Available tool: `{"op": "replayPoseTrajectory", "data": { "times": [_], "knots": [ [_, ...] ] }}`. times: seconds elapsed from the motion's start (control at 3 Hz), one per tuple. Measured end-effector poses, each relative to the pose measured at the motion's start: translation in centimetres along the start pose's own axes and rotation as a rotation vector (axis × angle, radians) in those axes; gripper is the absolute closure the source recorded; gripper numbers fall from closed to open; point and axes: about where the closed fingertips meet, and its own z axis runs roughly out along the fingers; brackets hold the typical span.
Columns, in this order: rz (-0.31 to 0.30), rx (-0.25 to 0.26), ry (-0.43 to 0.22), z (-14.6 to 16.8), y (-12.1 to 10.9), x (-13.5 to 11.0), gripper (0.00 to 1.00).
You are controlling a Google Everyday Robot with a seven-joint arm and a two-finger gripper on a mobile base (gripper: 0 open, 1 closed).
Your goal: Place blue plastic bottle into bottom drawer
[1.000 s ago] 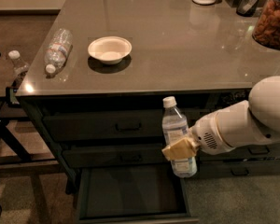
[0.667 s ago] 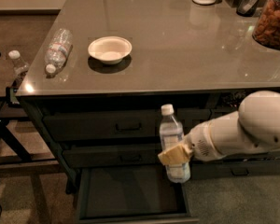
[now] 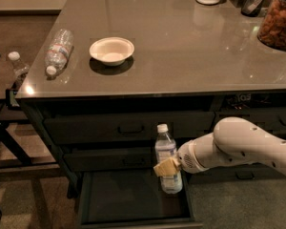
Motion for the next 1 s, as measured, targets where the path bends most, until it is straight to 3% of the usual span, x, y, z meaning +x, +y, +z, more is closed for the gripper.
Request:
{"op": "replayPoseTrajectory", "data": {
  "times": [0.33,0.67,1.0],
  "knots": [
    [0.0,0.0,0.0,0.0,0.0,0.0,1.0],
    [0.065,-0.027,-0.01,3.0,0.3,1.1,1.0],
    [0.199,-0.043,-0.057,7.1,0.2,3.1,1.0]
  ]
}}
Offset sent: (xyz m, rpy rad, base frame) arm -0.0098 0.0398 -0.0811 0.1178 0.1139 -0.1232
